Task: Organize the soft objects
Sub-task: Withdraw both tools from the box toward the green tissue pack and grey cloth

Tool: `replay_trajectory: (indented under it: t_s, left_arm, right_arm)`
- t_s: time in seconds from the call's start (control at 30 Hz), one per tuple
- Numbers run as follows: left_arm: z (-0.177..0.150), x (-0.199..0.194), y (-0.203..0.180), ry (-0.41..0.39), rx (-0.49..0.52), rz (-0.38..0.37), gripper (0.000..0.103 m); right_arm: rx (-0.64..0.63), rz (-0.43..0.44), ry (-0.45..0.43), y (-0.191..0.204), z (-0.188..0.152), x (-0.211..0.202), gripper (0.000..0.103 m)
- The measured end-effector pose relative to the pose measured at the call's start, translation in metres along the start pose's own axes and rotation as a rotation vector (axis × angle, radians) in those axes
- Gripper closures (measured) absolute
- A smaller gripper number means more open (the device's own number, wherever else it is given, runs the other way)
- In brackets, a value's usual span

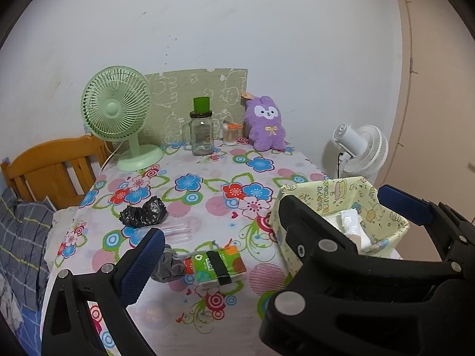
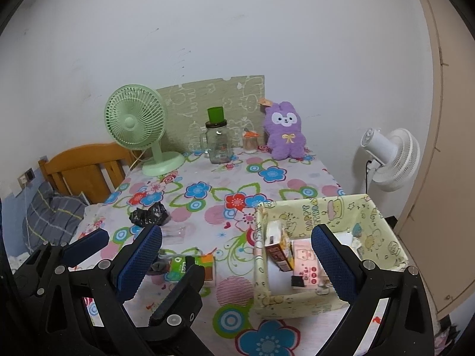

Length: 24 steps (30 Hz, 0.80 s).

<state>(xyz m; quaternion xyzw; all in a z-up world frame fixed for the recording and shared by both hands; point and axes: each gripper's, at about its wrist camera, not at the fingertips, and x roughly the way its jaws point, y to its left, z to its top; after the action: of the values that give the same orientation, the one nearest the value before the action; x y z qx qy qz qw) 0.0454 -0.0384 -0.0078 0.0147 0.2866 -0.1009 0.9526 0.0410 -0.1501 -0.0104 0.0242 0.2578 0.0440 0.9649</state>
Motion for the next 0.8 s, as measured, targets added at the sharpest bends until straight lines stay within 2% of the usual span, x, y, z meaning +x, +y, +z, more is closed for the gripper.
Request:
replay_trajectory:
  t_s: [0.3,0.63,0.8]
  left_arm:
    - [-0.016,0.013,0.02,-0.004,-0.023,0.05,0.0]
    - [-0.037,0.035,0.04,0.062,-0.058,0.063,0.0]
    - [-0.043,0.043,0.049,0.082,-0.069,0.081,0.0]
  right_arm:
    - [-0.016,0.033,0.009,0.013,-0.014,0.02,0.001]
    - [-0.047,0.054,0.055,0.029,-0.033,0.049,0.002]
    - [-0.082,0.057,0.069,0.037,-0.037,0.059,0.005]
